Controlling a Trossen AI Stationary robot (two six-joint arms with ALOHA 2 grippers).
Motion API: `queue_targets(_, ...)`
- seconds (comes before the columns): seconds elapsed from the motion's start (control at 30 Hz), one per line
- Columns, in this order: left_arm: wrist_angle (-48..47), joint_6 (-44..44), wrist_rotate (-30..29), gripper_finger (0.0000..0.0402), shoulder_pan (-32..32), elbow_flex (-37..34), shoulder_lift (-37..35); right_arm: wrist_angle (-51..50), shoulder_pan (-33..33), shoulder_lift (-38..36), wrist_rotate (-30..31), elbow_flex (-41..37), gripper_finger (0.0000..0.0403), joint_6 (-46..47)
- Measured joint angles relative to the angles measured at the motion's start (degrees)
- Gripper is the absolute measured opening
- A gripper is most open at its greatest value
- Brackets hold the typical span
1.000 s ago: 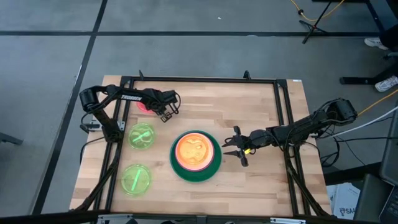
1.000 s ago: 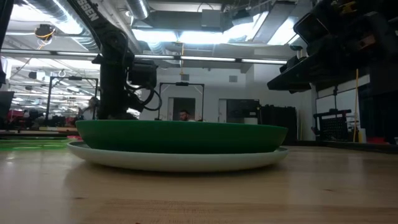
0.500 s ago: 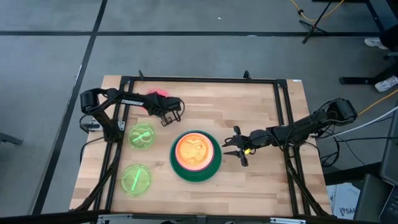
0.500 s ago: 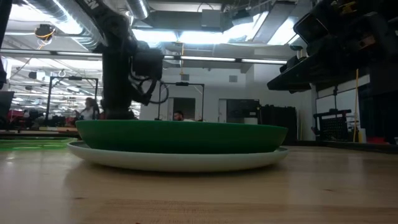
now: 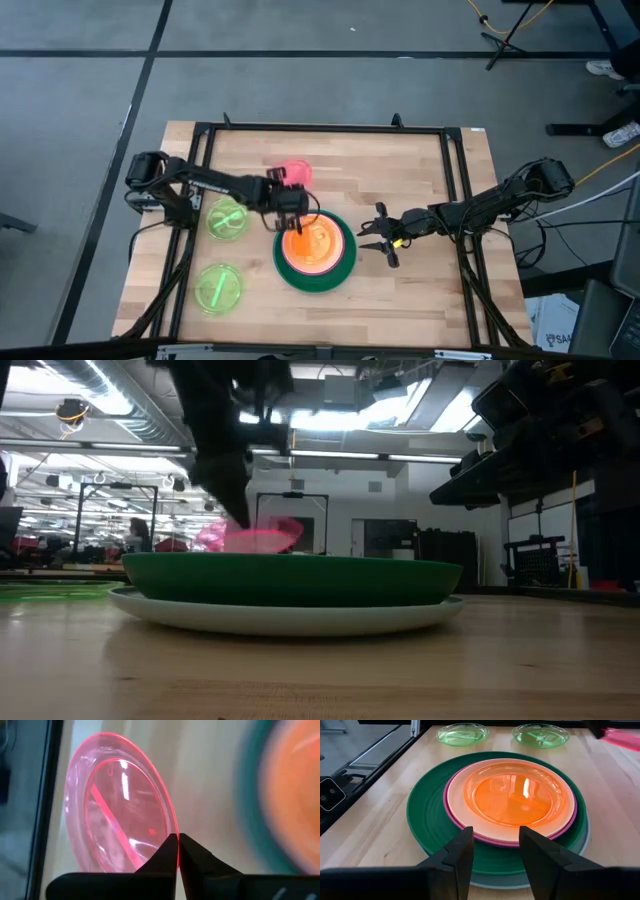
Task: Stack plastic plates
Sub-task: Stack the transparent pink plate on the stacked plates
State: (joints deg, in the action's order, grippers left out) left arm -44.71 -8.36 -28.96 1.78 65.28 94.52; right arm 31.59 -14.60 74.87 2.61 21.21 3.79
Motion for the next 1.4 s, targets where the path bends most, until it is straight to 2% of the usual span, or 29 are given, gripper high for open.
queue_targets(0.13,2.35,-0.21,0.32,0.0005,5.96,2.24,-0.02,0.02,0.01,0.00,-0.01,0.00,0.0151,0.00)
queue_targets(0.33,12.52,-0.44,7.97,0.0006,13.53,2.47,-0.02,2.35,0.01,0.00,0.00,0.02,0.0151,-0.19)
queue_targets(0.67,17.13,-3.19,9.08,0.0006,21.93,2.19,-0.02,2.64,0.01,0.01,-0.02,0.04,0.0151,-0.23)
queue_targets(0.93,17.69,-3.50,8.76,0.0006,22.72,-1.88,-0.04,2.97,0.01,0.02,0.00,0.04,0.0151,0.26)
queue_targets(1.13,19.10,-3.50,8.78,0.0010,21.45,-2.25,-0.07,2.97,0.01,0.02,0.00,0.04,0.0151,0.28)
queue_targets(1.4,19.04,-4.98,10.07,0.0069,20.06,-2.25,-0.07,2.64,0.00,0.02,-0.02,0.04,0.0151,0.31)
